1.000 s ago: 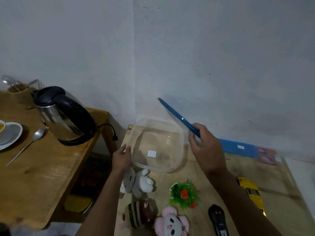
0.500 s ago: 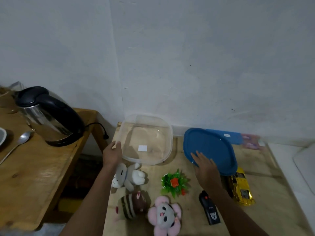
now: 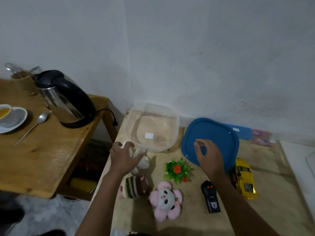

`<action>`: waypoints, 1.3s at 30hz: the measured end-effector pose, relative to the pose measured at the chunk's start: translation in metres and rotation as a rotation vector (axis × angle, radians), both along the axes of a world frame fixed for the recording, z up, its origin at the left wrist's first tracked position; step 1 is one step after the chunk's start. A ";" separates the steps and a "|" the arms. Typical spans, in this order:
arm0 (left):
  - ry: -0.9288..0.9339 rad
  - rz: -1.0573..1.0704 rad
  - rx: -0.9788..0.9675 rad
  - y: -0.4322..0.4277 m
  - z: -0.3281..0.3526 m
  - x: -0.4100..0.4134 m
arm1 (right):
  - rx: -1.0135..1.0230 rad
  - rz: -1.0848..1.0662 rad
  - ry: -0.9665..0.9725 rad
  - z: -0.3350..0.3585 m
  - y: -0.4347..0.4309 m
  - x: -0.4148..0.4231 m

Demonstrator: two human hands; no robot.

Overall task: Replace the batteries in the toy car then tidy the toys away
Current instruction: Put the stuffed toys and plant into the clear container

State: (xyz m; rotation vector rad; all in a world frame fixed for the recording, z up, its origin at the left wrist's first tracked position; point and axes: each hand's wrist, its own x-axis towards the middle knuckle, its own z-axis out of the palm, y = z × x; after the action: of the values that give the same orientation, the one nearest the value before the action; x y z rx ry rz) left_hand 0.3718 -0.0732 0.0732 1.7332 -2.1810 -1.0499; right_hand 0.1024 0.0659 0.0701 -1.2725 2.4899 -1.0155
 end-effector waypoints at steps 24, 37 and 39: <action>-0.431 -0.429 0.041 0.025 -0.040 -0.005 | 0.535 0.540 0.050 -0.007 0.024 0.092; -0.427 -0.434 -0.005 0.025 -0.044 -0.003 | 0.382 0.095 -0.249 -0.028 0.040 0.088; -0.425 -0.434 -0.001 0.024 -0.045 -0.003 | 0.398 0.102 -0.300 -0.034 0.039 0.086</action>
State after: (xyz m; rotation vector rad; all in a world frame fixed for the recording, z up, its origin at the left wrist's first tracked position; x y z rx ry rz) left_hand 0.3690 -0.0488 0.0286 1.6393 -2.9169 -0.8043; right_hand 0.1887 0.1046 0.0365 -1.0262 2.2244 -0.5934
